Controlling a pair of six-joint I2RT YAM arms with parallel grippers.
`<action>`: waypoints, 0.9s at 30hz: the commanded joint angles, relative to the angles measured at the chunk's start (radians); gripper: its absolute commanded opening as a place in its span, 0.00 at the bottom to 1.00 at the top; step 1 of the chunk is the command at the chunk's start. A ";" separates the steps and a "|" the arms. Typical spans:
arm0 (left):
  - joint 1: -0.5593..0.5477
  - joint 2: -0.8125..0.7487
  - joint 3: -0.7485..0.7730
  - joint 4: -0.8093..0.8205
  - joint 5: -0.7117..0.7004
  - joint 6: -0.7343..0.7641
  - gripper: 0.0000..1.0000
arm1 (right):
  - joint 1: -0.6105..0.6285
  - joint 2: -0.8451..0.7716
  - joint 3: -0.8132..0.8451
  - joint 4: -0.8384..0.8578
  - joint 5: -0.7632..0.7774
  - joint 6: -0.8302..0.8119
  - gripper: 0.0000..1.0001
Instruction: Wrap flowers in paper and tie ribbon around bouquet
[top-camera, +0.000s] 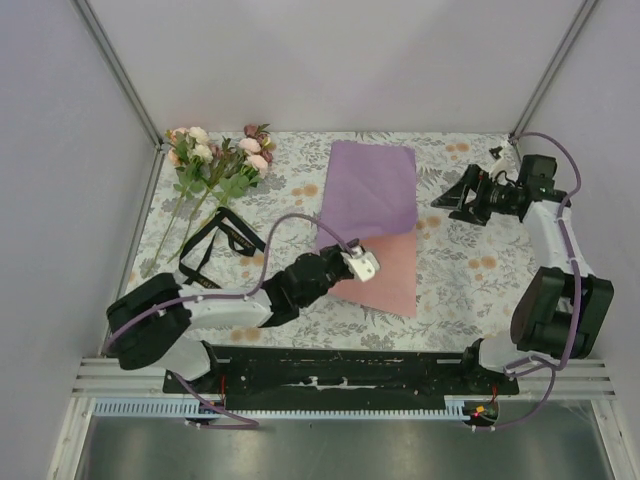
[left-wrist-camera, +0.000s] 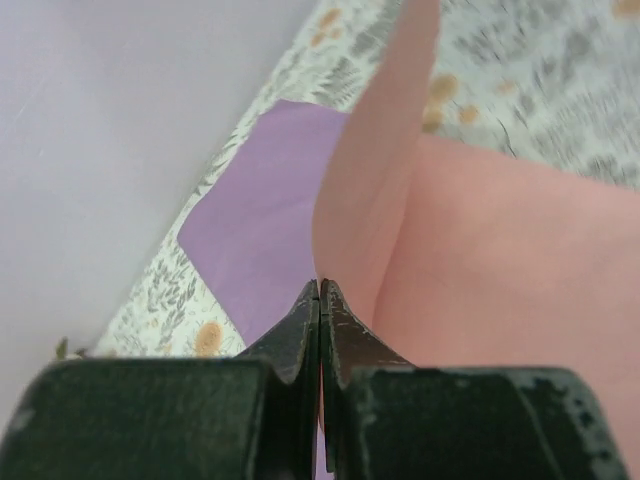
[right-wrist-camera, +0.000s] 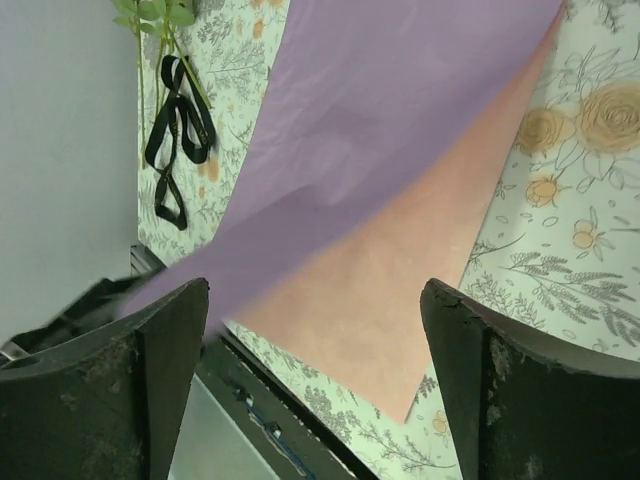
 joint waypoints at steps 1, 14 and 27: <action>0.086 -0.135 0.070 -0.269 0.032 -0.481 0.02 | -0.002 -0.020 -0.130 -0.035 0.000 0.034 0.94; 0.210 -0.300 0.027 -0.364 0.231 -0.719 0.02 | 0.085 0.038 -0.186 0.181 -0.045 0.251 0.98; 0.209 -0.341 0.006 -0.364 0.280 -0.658 0.02 | 0.231 0.284 -0.120 0.410 -0.035 0.546 0.98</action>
